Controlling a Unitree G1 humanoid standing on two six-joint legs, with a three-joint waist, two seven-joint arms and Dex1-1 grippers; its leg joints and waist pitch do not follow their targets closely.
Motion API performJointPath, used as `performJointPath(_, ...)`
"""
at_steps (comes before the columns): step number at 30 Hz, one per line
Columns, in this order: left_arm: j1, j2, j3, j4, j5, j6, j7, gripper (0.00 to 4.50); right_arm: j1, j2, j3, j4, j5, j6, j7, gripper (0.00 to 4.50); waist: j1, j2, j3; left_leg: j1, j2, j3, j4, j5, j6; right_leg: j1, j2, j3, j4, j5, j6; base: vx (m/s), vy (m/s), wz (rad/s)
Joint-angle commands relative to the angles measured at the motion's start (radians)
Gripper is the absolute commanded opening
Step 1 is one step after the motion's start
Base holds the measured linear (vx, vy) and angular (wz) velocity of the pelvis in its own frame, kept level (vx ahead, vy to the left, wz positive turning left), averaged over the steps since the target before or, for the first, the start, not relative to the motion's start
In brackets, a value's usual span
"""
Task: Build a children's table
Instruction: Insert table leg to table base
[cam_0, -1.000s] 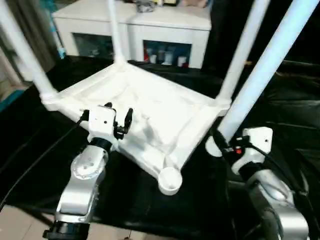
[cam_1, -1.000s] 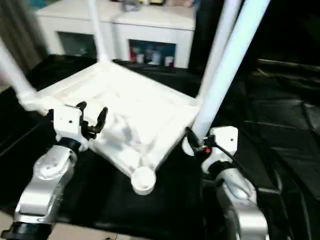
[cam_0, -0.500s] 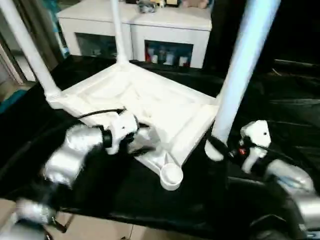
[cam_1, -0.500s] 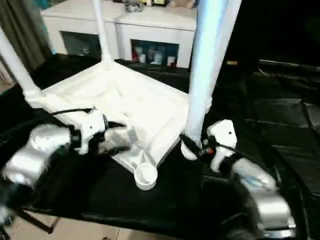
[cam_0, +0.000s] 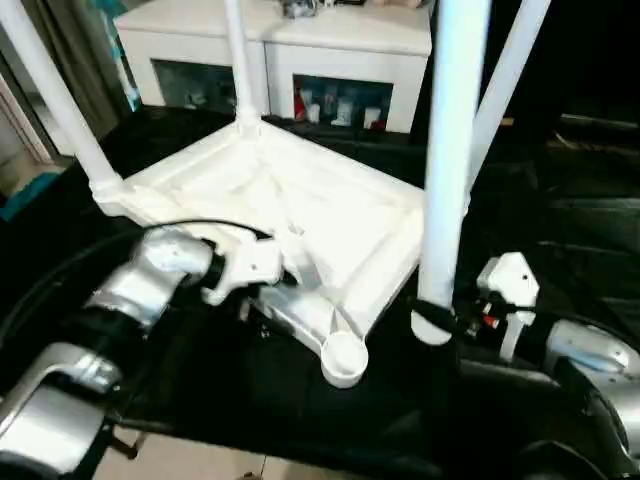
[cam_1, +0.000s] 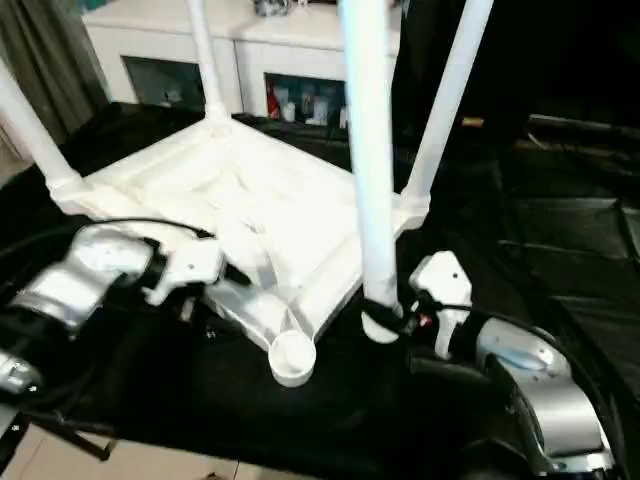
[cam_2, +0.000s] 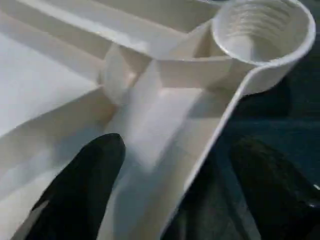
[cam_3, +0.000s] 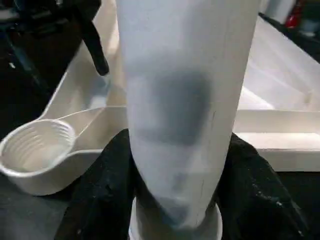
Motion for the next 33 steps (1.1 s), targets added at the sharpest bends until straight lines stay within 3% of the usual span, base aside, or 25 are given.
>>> performJointPath(1,-0.031,-0.003,-0.01,0.027,0.02,-0.026,-0.014,3.84,-0.002,-0.017,0.004,-0.013,0.008,0.005,0.014,1.88,0.004,0.003,-0.056,0.003,0.116,-0.042,-0.095,-0.16,0.031,0.056,-0.107,0.051,-0.066,-0.182,-0.287,0.0,0.0,0.0)
performJointPath(4,-0.048,-0.015,-0.028,0.063,0.035,-0.054,-0.029,3.55,0.006,-0.022,0.012,-0.022,0.005,0.005,0.016,1.88,0.005,0.008,-0.056,0.002,0.115,-0.043,-0.095,-0.164,0.028,0.058,-0.109,0.053,-0.069,-0.189,-0.285,0.0,0.0,0.0)
performJointPath(9,-0.064,-0.031,-0.034,0.104,0.045,-0.073,-0.052,3.09,0.008,-0.022,0.014,-0.024,-0.005,0.003,0.015,1.88,0.006,0.007,-0.057,-0.001,0.115,-0.042,-0.094,-0.133,0.036,0.06,-0.109,0.051,-0.065,-0.142,-0.298,0.0,0.0,0.0)
performJointPath(13,-0.08,-0.037,-0.046,0.135,0.068,-0.081,-0.058,2.71,0.011,-0.022,0.021,-0.023,-0.016,-0.004,0.012,1.88,0.006,0.01,-0.055,0.002,0.117,-0.04,-0.094,-0.155,0.033,0.058,-0.109,0.049,-0.07,-0.168,-0.301,0.0,0.0,0.0)
performJointPath(20,-0.089,-0.045,-0.059,0.144,0.096,-0.06,-0.056,2.25,0.01,-0.02,0.031,-0.019,-0.032,-0.014,0.002,1.88,0.014,0.015,-0.055,0.006,0.126,-0.024,-0.096,-0.175,0.014,0.054,-0.11,0.043,-0.073,-0.19,-0.298,0.0,0.0,0.0)
performJointPath(24,-0.086,-0.046,-0.061,0.128,0.092,-0.013,-0.083,1.88,0.014,-0.021,0.034,-0.019,-0.036,-0.016,0.001,1.88,0.018,0.012,-0.054,0.004,0.128,-0.021,-0.098,-0.165,0.006,0.056,-0.111,0.042,-0.07,-0.194,-0.292,0.0,0.0,0.0)
performJointPath(30,-0.084,-0.018,-0.097,0.093,0.191,0.083,-0.056,1.41,0.006,-0.013,0.038,-0.004,-0.055,-0.017,-0.012,1.88,0.014,0.014,-0.053,0.002,0.129,-0.024,-0.099,-0.155,0.006,0.058,-0.111,0.041,-0.071,-0.199,-0.285,0.0,0.0,0.0)
performJointPath(32,-0.067,-0.024,-0.077,0.056,0.174,0.208,-0.036,1.28,0.005,-0.009,0.041,-0.003,-0.053,-0.017,-0.014,1.88,0.01,0.009,-0.051,0.001,0.128,-0.023,-0.1,-0.162,0.005,0.059,-0.112,0.042,-0.072,-0.219,-0.282,0.0,0.0,0.0)
performJointPath(33,-0.062,-0.031,-0.065,0.049,0.164,0.244,-0.02,1.17,0.005,-0.008,0.041,-0.003,-0.052,-0.017,-0.014,1.88,0.01,0.011,-0.05,0.001,0.128,-0.024,-0.1,-0.165,0.005,0.057,-0.113,0.041,-0.074,-0.237,-0.283,0.0,0.0,0.0)
